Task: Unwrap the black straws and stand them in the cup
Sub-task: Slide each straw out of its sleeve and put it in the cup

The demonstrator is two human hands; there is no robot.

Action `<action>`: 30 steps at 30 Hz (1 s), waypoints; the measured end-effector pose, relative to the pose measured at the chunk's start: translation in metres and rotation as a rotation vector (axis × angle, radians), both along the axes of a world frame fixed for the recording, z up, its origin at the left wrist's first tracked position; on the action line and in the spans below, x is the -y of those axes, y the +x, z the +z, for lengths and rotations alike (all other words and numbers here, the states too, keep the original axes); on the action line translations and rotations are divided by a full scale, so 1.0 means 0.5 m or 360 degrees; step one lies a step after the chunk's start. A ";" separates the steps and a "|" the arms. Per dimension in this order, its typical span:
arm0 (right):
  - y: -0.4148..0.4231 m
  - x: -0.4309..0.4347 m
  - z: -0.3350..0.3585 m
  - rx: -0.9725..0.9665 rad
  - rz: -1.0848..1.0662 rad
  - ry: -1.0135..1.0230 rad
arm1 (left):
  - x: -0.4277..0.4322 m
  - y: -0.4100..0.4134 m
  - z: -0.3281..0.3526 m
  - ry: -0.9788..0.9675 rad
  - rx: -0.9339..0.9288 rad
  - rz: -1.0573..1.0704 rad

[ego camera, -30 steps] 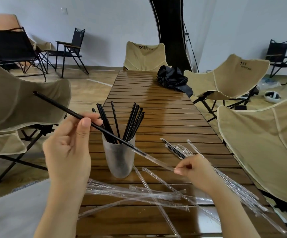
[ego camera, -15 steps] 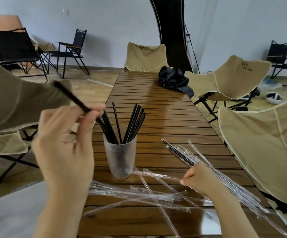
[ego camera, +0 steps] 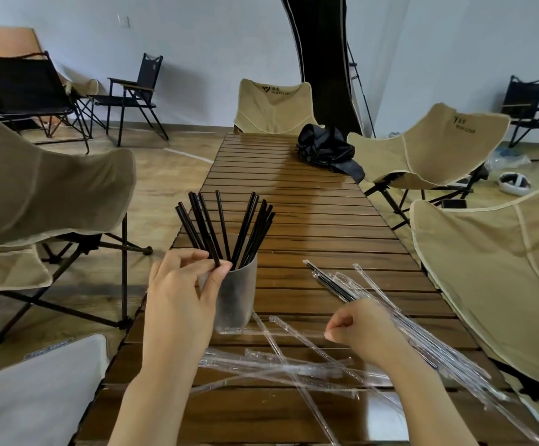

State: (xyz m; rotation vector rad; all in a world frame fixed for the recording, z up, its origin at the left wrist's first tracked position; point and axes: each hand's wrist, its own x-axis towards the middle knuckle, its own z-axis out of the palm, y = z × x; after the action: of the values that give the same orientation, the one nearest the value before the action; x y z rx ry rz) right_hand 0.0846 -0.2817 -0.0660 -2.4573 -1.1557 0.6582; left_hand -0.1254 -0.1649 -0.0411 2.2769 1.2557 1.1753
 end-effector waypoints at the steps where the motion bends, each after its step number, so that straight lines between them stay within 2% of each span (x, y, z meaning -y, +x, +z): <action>1: -0.004 -0.003 -0.001 -0.0007 0.0025 0.0015 | -0.001 0.001 -0.001 0.0000 0.0006 0.0005; 6: -0.001 0.000 -0.011 -0.0030 0.0005 0.0114 | 0.000 -0.003 0.004 -0.0003 -0.0015 0.0041; 11: 0.027 0.028 -0.024 0.0193 -0.0417 0.0196 | 0.006 0.002 0.017 0.0013 0.0222 0.0078; 14: 0.024 0.038 -0.029 0.0379 -0.0554 0.0111 | 0.016 0.009 0.028 0.0080 0.0303 0.0072; 17: 0.015 0.037 -0.030 0.0323 -0.0527 0.0028 | 0.035 0.022 0.038 0.0188 0.0338 0.0010; 20: 0.011 0.032 -0.038 0.0311 -0.0460 -0.0043 | 0.067 0.051 0.046 0.0334 0.0302 -0.0051; 23: 0.015 0.030 -0.047 0.0352 -0.0500 0.0019 | 0.096 0.079 0.046 0.0479 0.0223 -0.0199; 26: 0.022 0.034 -0.050 0.0484 -0.0560 0.0027 | 0.108 0.093 0.040 0.0486 0.0127 -0.0395; 30: 0.026 0.036 -0.058 0.0473 -0.0536 -0.0091 | 0.116 0.100 0.034 0.0480 -0.0018 -0.0592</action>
State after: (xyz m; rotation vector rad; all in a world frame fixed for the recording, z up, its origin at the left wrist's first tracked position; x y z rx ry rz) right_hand 0.0975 -0.2995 -0.0950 -2.7752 -0.7919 0.2372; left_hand -0.0756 -0.2228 -0.0241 2.5836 0.6453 1.2763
